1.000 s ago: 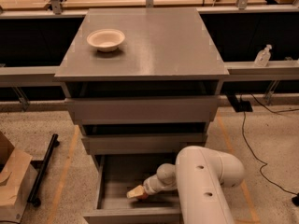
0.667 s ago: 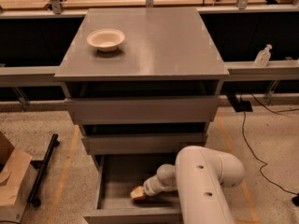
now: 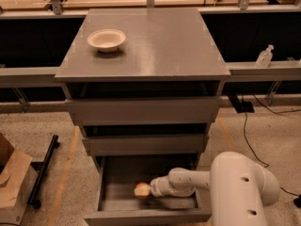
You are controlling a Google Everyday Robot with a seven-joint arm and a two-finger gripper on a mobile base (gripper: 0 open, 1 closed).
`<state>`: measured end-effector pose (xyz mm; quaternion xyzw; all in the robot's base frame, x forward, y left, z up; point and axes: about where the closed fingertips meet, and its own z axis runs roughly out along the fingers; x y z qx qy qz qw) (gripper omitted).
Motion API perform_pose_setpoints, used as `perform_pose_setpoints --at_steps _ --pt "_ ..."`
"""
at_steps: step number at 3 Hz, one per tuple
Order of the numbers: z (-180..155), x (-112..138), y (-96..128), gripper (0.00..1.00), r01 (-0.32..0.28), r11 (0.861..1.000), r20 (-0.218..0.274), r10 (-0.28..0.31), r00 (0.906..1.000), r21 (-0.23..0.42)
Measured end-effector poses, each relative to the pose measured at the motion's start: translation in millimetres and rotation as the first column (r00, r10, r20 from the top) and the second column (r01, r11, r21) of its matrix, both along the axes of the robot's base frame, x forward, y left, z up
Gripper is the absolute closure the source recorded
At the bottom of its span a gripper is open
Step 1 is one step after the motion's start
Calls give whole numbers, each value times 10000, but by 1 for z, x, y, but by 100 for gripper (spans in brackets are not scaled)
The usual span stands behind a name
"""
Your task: Pick apple from bottom drawer and place on counter
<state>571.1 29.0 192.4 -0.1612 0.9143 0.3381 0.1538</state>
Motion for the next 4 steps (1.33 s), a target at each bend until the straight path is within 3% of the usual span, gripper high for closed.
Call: perform_pose_setpoints --at_steps 1,2,3,4 --pt "50 23 -25 100 47 9988 450 -68 9990 482" --pt "102 35 -49 100 -498 9942 428 459 9980 952" --pt "154 29 -68 100 -1386 9830 147 1378 9903 1205" --pt "190 2 -76 100 -2290 9619 -766 2422 9672 1497"
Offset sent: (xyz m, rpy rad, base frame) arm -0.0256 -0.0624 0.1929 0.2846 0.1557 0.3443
